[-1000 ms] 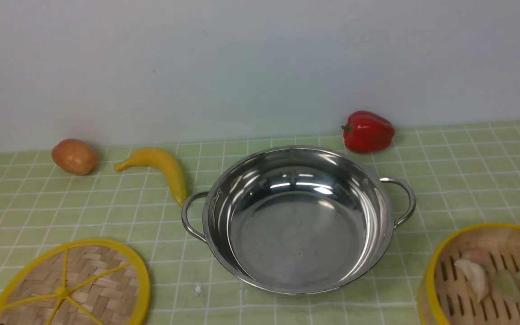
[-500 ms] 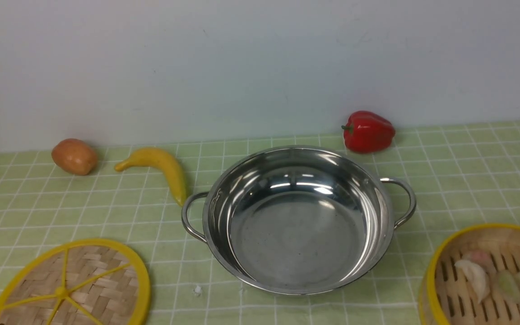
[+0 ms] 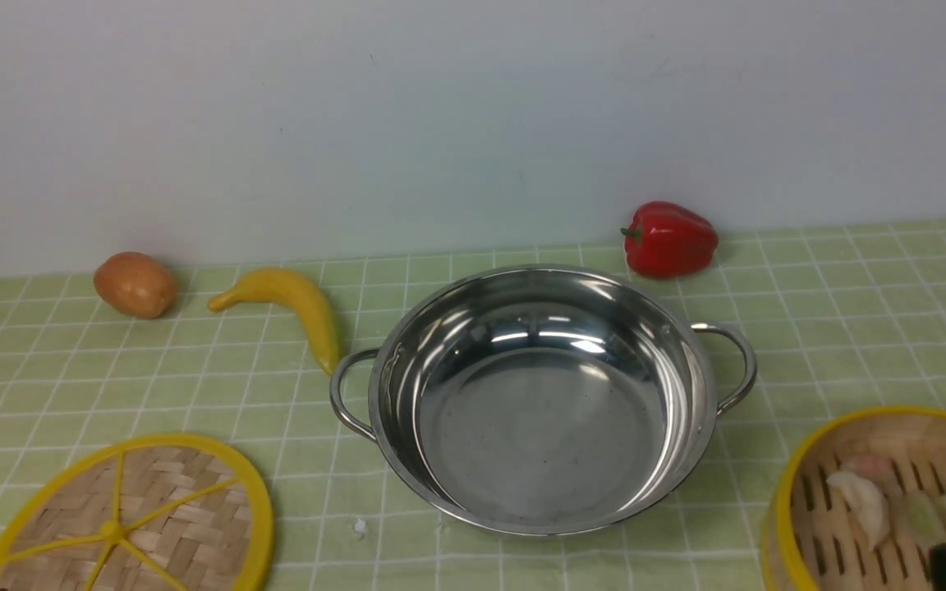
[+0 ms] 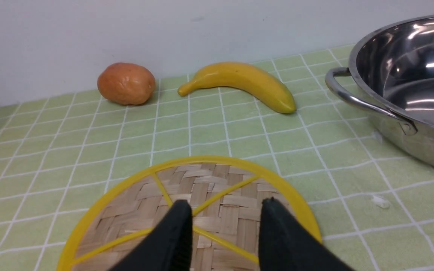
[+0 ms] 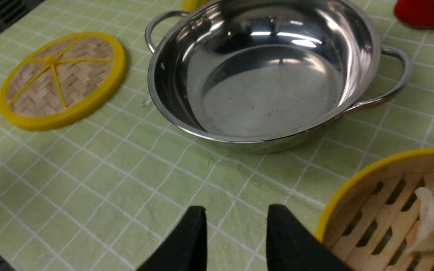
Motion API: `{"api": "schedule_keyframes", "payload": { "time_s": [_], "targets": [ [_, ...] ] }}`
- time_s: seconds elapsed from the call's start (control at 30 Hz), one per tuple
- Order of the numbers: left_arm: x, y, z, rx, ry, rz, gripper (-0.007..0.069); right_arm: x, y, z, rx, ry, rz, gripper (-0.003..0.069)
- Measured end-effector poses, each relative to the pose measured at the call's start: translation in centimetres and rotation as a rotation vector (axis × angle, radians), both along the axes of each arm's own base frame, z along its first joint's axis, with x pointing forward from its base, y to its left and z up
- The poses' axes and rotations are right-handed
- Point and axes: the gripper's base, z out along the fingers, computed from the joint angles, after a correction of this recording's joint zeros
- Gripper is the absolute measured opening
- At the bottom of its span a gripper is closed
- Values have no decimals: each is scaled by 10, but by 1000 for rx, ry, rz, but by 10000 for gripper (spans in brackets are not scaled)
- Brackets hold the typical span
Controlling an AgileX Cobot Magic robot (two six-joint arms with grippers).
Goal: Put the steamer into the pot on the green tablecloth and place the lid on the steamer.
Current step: 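Reach for and grasp the rim of the bamboo steamer holding the buns with the right gripper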
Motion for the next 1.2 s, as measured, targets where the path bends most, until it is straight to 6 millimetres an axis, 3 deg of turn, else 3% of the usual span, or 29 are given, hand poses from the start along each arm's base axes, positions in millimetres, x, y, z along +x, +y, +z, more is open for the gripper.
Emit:
{"api": "schedule_keyframes", "payload": {
  "time_s": [0.27, 0.53, 0.83, 1.2],
  "targets": [
    [0, 0, 0, 0, 0, 0, 243, 37, 1, -20, -81, 183, 41, 243],
    [0, 0, 0, 0, 0, 0, 243, 71, 18, -35, -232, 306, 73, 244],
    [0, 0, 0, 0, 0, 0, 243, 91, 43, -63, -501, 428, 104, 340],
    [0, 0, 0, 0, 0, 0, 243, 108, 60, -89, -585, 530, 102, 363]
  ]
}}
